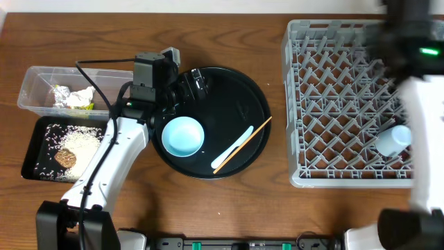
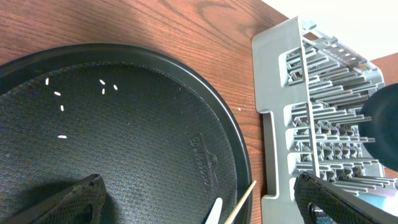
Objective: Sort waste into correct bins and load items into the dishwasher rack
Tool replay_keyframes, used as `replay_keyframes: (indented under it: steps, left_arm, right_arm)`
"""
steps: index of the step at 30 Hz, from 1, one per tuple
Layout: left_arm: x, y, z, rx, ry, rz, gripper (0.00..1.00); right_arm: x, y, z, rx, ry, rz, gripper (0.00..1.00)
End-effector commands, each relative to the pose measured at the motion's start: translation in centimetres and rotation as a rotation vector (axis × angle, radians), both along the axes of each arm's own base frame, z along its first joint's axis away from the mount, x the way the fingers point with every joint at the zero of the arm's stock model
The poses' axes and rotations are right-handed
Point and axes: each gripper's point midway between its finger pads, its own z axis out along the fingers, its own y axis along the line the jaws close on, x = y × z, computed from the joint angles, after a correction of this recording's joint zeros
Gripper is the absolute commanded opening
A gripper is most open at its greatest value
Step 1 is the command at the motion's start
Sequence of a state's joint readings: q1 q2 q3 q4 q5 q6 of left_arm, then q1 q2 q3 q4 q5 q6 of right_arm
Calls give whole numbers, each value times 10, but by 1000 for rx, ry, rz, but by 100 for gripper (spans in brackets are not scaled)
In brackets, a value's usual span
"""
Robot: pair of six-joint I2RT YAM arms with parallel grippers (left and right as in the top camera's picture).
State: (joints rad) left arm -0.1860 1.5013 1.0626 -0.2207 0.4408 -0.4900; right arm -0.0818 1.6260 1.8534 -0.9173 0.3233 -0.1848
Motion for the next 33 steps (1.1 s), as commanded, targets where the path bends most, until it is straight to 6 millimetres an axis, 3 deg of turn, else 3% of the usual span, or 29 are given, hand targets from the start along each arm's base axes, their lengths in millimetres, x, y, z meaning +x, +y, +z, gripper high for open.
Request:
replay_keyframes:
  steps: [1, 3, 6, 10, 14, 17, 23, 33]
  left_arm:
    - [-2, 3, 3, 11, -15, 0, 98]
    - [-2, 3, 3, 11, -15, 0, 98]
    - [-2, 3, 3, 11, -15, 0, 98]
    - [-2, 3, 3, 11, -15, 0, 98]
    - [-2, 3, 3, 11, -15, 0, 98]
    - [-2, 3, 3, 11, -15, 0, 98]
    - [-2, 3, 3, 11, -16, 0, 98]
    - [-2, 3, 3, 11, -15, 0, 98]
  right_arm:
    - [-10, -12, 10, 305, -97, -11, 47]
    - [-21, -37, 8, 378, -106, -55, 23]
    - [-33, -68, -4, 474, -106, -120, 8]
    - [-37, -96, -28, 573, -86, -151, 2]
    - [-30, -109, -54, 637, -46, -163, 1]
    - [-22, -111, -78, 682, 0, -136, 1]
    - [-11, -97, -110, 794, 71, -65, 1]
    - [-15, -83, -119, 851, 122, -84, 1]
